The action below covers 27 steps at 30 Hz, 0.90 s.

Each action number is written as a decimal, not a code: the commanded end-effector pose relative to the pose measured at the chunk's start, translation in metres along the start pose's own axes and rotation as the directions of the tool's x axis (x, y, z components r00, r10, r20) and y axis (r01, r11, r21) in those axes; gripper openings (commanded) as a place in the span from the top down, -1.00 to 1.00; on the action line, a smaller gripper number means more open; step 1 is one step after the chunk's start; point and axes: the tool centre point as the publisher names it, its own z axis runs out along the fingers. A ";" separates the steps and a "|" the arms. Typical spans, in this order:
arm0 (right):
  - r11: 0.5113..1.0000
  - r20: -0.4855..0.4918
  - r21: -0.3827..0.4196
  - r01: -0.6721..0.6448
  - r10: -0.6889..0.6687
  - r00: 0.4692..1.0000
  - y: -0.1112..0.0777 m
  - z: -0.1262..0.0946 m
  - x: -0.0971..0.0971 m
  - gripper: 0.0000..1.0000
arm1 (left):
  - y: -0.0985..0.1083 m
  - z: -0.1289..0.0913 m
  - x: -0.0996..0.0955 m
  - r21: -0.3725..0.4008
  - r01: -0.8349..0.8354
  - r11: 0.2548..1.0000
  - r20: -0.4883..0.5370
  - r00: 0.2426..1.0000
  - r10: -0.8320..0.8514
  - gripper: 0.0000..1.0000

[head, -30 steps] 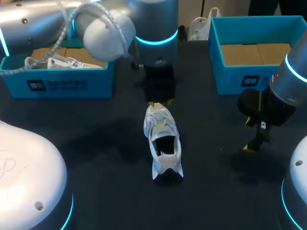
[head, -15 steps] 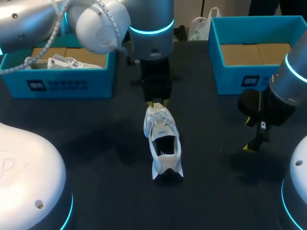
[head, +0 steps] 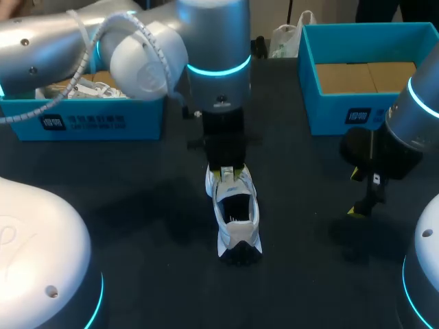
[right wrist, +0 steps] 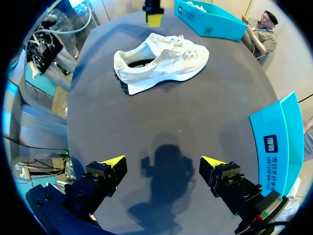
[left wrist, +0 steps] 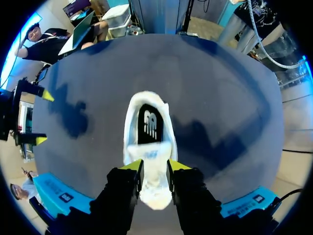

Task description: Take the shoe out of the shoebox, open the shoe tongue, remove and reinsert the insole, then place the shoe into the shoebox

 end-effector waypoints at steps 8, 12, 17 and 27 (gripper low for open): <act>1.000 0.002 0.001 0.000 0.000 1.000 0.000 0.000 0.001 -1.00 | -0.010 0.057 -0.009 0.027 -0.015 1.000 0.007 1.000 0.015 0.37; 1.000 0.002 0.001 0.000 0.000 1.000 0.000 0.000 0.001 -1.00 | -0.013 0.046 -0.006 0.018 -0.015 1.000 0.022 1.000 0.015 0.38; 1.000 0.002 0.001 0.000 0.000 1.000 0.000 0.000 0.001 -1.00 | -0.014 0.021 0.003 0.002 -0.022 1.000 0.060 0.998 0.022 0.34; 1.000 0.002 0.001 0.000 0.000 1.000 0.000 0.000 0.001 -1.00 | 0.005 0.052 -0.011 -0.010 0.002 1.000 0.033 0.999 -0.001 0.37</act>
